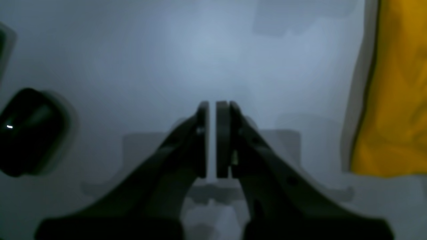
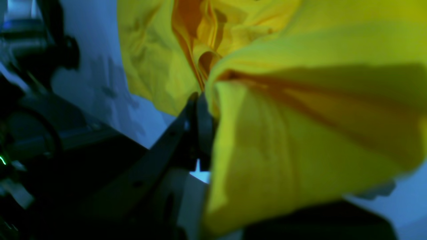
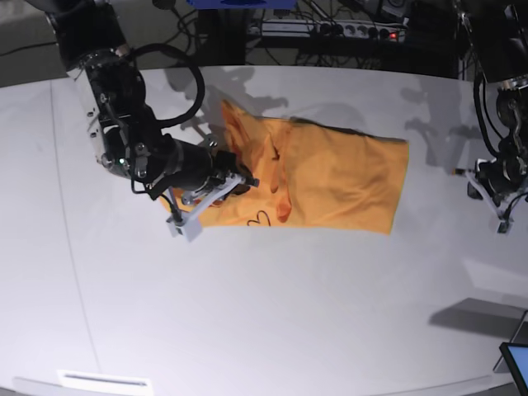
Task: Fold the T-shirt properly
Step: 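Grasp the collar edge with the right gripper and drag it inward, then lift the collar edge with the right gripper and fold it over the shirt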
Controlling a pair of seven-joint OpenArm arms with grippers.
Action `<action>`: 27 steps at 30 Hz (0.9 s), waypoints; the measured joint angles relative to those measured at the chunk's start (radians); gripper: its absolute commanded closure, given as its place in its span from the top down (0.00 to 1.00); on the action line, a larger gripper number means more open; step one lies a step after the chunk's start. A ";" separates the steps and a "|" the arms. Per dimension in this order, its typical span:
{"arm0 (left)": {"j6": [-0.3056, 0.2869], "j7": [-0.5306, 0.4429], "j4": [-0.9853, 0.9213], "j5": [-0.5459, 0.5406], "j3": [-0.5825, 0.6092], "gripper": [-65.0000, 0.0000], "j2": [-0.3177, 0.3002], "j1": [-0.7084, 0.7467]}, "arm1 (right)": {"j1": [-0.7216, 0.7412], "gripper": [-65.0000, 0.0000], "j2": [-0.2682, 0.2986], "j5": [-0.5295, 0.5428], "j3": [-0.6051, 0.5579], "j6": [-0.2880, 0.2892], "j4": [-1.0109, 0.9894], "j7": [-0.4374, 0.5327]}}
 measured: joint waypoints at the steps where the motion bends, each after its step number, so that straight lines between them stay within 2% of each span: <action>1: 0.000 0.005 0.000 0.001 0.000 0.06 -0.003 0.003 | 0.003 0.00 0.004 -0.006 -0.017 -0.026 0.009 0.000; 5: 0.000 -0.004 0.000 -0.001 0.000 0.06 -0.013 -0.003 | 0.035 0.00 0.005 -0.001 -0.109 -0.064 0.011 -0.002; 8: 0.000 -0.003 0.004 0.003 -0.001 0.06 -0.029 0.000 | 0.047 0.00 0.001 -0.002 -0.166 -0.135 0.012 -0.003; 13: -0.003 -0.008 0.017 -0.011 -0.171 0.06 -0.024 0.020 | 0.087 0.00 0.002 0.002 -0.221 -0.133 0.013 -0.004; 15: 0.003 0.005 0.012 0.017 -0.219 0.07 -0.032 0.040 | 0.089 0.00 0.002 -0.001 -0.231 -0.133 0.014 0.000; 19: 0.003 -0.006 -0.004 0.043 -0.202 0.07 -0.021 0.041 | 0.111 0.00 0.001 0.007 -0.279 -0.133 0.014 -0.007; 23: -0.003 -0.004 -0.004 0.166 -0.134 0.07 0.006 0.035 | 0.129 0.00 -0.010 -0.003 -0.318 -0.133 0.014 -0.013; 27: -0.004 -0.004 0.029 0.215 -0.089 0.07 0.040 0.036 | 0.144 0.00 -0.063 0.006 -0.341 -0.133 0.014 -0.088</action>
